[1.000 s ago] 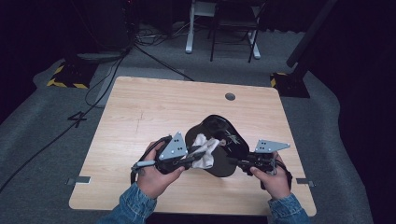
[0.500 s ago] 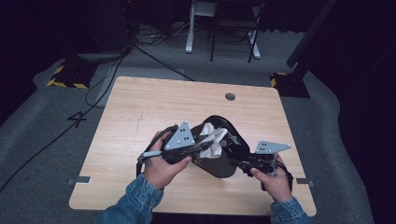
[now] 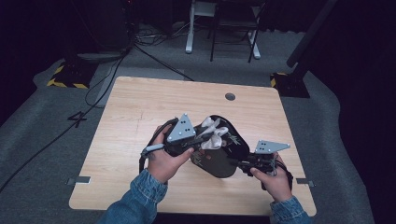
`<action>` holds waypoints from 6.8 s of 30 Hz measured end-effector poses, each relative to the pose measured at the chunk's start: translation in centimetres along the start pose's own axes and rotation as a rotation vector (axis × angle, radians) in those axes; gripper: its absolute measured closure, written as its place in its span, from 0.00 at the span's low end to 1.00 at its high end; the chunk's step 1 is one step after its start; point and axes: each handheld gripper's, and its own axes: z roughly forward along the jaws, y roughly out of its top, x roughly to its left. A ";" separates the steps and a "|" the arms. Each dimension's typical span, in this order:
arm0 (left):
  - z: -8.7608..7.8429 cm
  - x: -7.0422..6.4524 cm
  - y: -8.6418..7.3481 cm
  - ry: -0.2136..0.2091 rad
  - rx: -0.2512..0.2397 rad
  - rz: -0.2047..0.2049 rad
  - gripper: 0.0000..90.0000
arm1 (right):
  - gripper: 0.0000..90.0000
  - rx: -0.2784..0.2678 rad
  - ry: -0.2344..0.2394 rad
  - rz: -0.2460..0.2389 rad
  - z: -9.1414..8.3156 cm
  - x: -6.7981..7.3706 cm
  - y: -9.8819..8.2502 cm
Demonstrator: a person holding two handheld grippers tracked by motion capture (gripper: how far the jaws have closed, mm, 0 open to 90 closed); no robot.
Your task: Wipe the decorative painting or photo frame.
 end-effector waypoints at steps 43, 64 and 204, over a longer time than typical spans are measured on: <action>2.4 -0.7 0.6 0.002 0.027 0.051 0.85 | 0.87 0.008 0.009 -0.008 0.1 0.1 0.0; 1.6 0.7 -0.3 0.062 0.026 0.019 0.85 | 0.87 0.007 0.004 -0.008 0.1 0.2 0.1; 3.1 -0.6 -2.9 -0.005 0.106 -0.011 0.83 | 0.87 0.046 -0.034 -0.011 0.4 1.0 0.5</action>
